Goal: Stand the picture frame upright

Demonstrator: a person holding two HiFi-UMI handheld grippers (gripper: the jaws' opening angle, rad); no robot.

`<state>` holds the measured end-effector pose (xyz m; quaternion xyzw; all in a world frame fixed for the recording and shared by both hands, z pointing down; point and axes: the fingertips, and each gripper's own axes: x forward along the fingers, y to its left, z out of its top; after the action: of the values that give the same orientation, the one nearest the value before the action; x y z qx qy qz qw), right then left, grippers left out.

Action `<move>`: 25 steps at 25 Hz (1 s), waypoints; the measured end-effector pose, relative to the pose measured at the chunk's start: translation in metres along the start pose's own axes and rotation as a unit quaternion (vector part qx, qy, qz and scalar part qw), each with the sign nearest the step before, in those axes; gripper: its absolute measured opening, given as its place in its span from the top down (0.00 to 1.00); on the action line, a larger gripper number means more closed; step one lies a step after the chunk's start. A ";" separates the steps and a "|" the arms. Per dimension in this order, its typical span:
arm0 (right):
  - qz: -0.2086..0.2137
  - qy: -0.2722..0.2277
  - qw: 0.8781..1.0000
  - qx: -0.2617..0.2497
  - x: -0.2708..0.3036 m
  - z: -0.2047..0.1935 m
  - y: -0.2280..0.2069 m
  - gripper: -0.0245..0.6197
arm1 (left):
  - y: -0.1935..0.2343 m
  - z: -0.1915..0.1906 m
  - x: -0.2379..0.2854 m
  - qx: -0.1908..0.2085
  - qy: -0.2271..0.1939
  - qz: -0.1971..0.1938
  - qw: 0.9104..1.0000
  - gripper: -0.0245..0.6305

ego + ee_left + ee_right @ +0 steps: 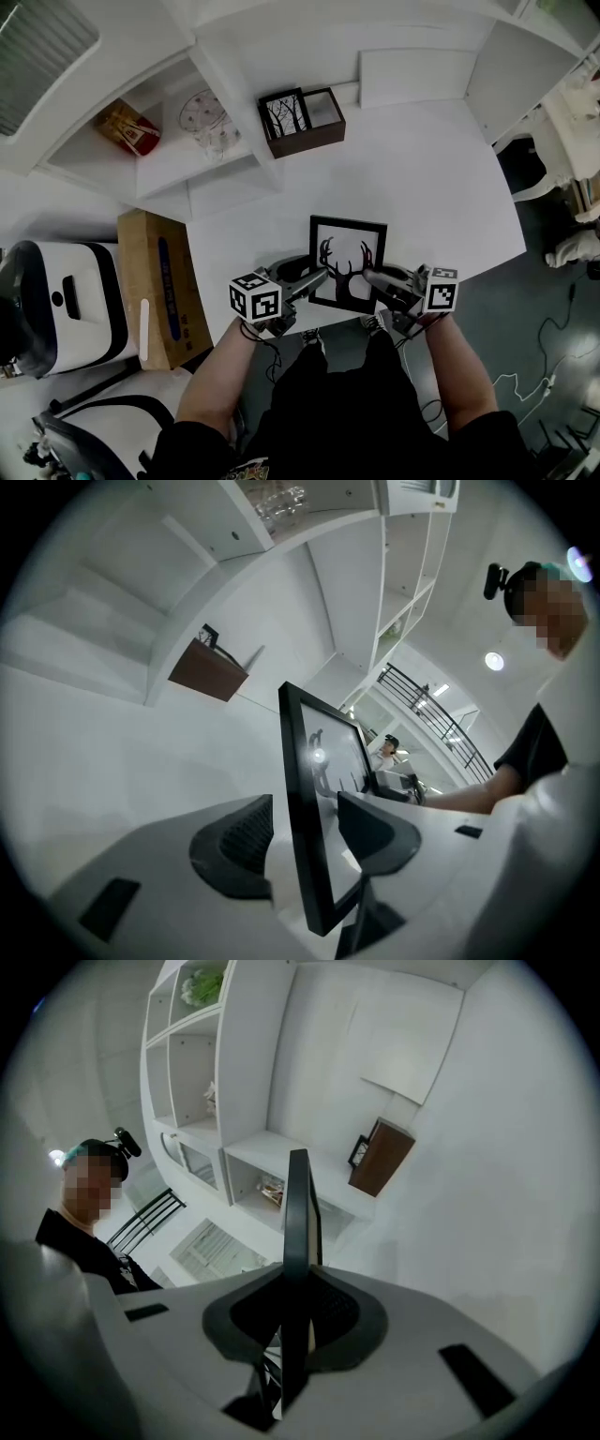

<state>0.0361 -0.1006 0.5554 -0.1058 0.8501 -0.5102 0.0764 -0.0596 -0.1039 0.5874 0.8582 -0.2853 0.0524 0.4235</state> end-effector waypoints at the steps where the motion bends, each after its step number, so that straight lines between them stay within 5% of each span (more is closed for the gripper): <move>1: 0.008 0.007 1.000 -0.009 0.001 0.002 0.004 0.90 | -0.006 0.001 -0.001 0.006 0.002 -0.009 1.000 0.63; 12: 0.088 0.079 0.990 -0.076 0.021 0.011 0.051 0.90 | -0.054 0.027 -0.023 0.037 -0.013 -0.083 0.996 0.73; 25: 0.076 0.106 0.980 -0.153 0.041 0.024 0.074 0.89 | -0.077 0.049 -0.057 0.095 -0.056 -0.065 0.992 0.83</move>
<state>-0.0058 -0.0976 0.4775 0.0032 0.9271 -0.3748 0.0067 -0.0732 -0.0784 0.4836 0.9128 -0.2460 0.0037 0.3260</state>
